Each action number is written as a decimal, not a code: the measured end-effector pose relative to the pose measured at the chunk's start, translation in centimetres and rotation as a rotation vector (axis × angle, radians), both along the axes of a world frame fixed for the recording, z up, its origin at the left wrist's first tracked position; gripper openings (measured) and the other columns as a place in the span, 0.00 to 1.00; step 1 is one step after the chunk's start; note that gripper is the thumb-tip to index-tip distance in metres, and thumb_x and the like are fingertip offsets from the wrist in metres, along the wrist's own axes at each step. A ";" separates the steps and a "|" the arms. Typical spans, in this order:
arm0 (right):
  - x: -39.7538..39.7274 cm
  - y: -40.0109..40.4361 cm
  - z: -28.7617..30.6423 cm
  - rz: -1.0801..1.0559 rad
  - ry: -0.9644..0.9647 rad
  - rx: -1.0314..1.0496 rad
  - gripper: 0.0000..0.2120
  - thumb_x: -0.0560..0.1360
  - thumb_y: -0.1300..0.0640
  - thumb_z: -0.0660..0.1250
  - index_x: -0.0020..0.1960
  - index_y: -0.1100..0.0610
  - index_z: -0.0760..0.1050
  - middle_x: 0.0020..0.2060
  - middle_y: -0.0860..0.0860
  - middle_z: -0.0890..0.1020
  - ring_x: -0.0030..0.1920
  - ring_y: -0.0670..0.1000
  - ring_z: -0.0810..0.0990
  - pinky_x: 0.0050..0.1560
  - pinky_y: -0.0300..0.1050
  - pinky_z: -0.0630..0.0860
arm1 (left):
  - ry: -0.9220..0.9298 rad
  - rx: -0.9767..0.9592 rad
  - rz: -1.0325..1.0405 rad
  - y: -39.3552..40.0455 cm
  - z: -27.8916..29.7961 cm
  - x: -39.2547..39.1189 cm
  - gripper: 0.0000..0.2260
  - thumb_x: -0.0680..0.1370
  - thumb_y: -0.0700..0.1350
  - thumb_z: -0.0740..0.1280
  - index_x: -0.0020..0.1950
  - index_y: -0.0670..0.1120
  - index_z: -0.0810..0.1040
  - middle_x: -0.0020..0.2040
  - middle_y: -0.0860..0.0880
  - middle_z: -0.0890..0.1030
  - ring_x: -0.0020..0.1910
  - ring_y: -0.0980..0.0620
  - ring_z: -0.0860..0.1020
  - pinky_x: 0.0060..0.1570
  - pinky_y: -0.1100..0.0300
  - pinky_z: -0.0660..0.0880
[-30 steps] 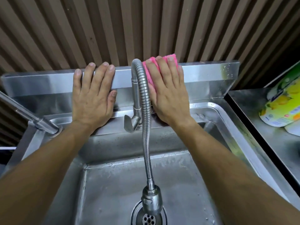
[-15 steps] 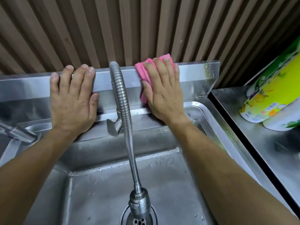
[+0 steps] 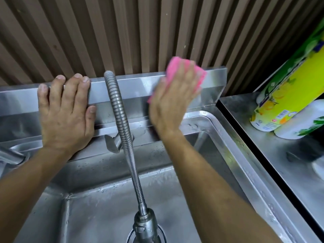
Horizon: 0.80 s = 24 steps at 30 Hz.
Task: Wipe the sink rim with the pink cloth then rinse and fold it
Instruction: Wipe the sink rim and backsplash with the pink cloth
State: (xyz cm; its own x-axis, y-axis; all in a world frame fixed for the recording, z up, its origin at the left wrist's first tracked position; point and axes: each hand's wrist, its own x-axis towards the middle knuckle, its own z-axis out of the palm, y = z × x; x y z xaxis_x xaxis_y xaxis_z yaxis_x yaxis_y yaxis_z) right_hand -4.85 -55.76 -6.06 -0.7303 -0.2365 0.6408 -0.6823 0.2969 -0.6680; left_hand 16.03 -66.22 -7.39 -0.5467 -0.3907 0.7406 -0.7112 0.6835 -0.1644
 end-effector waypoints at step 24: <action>-3.0 3.8 -1.7 0.648 0.843 0.453 0.26 0.86 0.55 0.61 0.80 0.62 0.60 0.80 0.64 0.61 0.81 0.65 0.57 0.81 0.64 0.46 | -0.080 0.069 0.015 0.1 0.4 0.5 0.28 0.85 0.53 0.50 0.83 0.43 0.53 0.81 0.41 0.60 0.79 0.37 0.57 0.78 0.39 0.47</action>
State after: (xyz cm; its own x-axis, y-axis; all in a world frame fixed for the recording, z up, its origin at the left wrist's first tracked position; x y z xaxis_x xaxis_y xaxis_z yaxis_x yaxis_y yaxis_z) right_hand -7.86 -51.99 -7.71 0.2309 -0.7435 0.6277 -0.9730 -0.1754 0.1502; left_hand 16.54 -66.08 -7.02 -0.5966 -0.4482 0.6657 -0.7080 0.6845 -0.1737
